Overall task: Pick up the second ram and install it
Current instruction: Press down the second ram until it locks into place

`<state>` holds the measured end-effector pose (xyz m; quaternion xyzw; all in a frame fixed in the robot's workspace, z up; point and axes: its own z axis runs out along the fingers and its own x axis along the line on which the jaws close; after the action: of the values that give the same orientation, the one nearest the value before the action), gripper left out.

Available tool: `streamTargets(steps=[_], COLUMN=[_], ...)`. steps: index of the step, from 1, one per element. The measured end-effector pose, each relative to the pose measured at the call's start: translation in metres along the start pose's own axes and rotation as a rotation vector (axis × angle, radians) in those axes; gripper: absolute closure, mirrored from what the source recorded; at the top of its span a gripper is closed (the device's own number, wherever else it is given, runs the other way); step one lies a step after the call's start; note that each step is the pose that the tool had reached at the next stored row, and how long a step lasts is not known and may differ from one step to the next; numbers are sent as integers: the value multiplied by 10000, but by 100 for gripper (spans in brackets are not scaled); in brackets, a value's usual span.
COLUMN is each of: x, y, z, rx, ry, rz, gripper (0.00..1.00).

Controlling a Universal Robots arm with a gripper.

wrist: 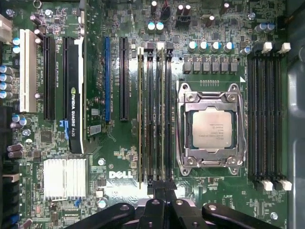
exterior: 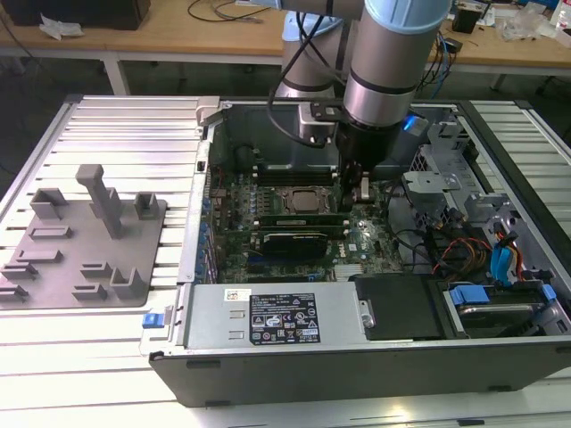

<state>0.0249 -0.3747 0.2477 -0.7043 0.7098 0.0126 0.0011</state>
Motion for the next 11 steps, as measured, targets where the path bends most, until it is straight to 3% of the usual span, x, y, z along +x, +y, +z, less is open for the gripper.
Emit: streamTargets(steps=[11], x=[-7], y=[28], z=[83], rx=[5], ry=[-67], rz=[2], gripper=[92])
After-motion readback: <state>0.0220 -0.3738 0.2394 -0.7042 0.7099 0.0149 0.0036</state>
